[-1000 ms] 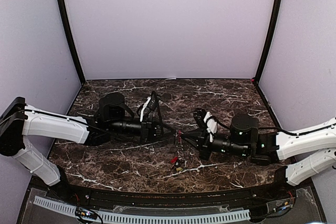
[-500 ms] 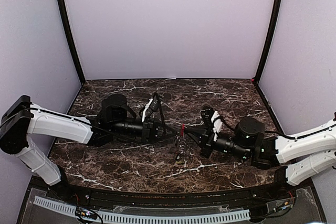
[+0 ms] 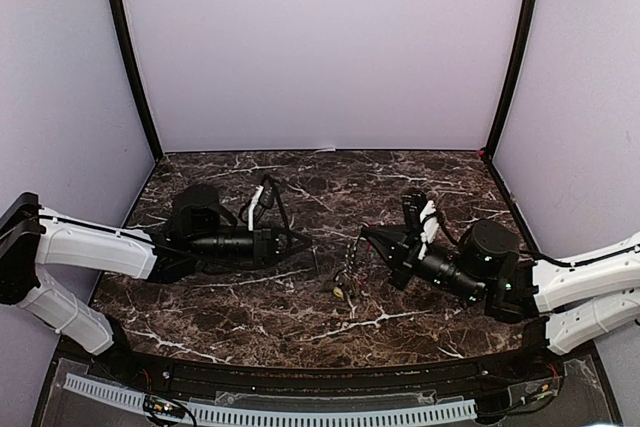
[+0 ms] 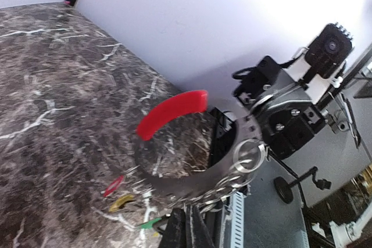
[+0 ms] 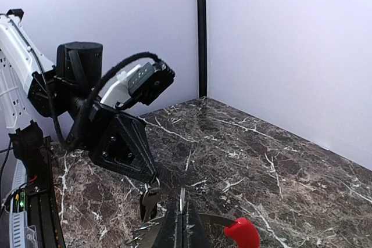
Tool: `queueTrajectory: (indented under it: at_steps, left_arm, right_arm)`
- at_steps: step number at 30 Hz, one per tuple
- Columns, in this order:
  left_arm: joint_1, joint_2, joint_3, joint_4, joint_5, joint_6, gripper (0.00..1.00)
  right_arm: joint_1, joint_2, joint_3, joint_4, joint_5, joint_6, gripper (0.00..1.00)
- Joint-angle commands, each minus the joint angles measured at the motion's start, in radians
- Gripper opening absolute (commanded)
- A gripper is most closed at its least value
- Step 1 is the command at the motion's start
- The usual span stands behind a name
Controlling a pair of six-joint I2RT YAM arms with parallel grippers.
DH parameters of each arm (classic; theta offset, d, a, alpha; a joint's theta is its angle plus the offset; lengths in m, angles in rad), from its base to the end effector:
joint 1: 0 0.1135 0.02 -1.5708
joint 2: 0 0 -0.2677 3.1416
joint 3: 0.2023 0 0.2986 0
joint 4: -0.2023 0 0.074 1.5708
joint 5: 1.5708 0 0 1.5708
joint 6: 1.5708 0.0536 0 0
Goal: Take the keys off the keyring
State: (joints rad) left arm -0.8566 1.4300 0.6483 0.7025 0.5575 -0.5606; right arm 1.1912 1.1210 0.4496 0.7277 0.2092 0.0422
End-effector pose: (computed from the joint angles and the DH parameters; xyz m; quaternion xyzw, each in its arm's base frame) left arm 0.2087 -0.2841 0.2056 0.2888 0.6709 -0.5780 0.3638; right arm 0.1201 0.2710 0.2267 -0.3075 0.6147 0.3595 0.6311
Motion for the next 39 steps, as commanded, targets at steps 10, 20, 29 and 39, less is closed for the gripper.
queueTrajectory:
  at_steps: [10, 20, 29, 39]
  left_arm:
    - [0.384, -0.142, -0.159, -0.498, -0.438, 0.006, 0.0]
    - [0.442, -0.005, -0.07, -0.567, -0.497, 0.082, 0.0]
    - [0.441, 0.071, -0.04, -0.508, -0.519, 0.103, 0.34]
    - [0.408, -0.292, -0.184, -0.224, -0.324, 0.184, 0.64]
  right_arm:
    - [0.005, -0.017, -0.001, 0.052, 0.064, 0.019, 0.0]
    - [0.004, 0.023, 0.02, 0.052, 0.049, 0.031, 0.0]
    - [0.004, 0.04, 0.033, 0.047, 0.061, 0.056, 0.0]
    - [-0.035, 0.027, 0.026, 0.074, -0.005, 0.116, 0.0]
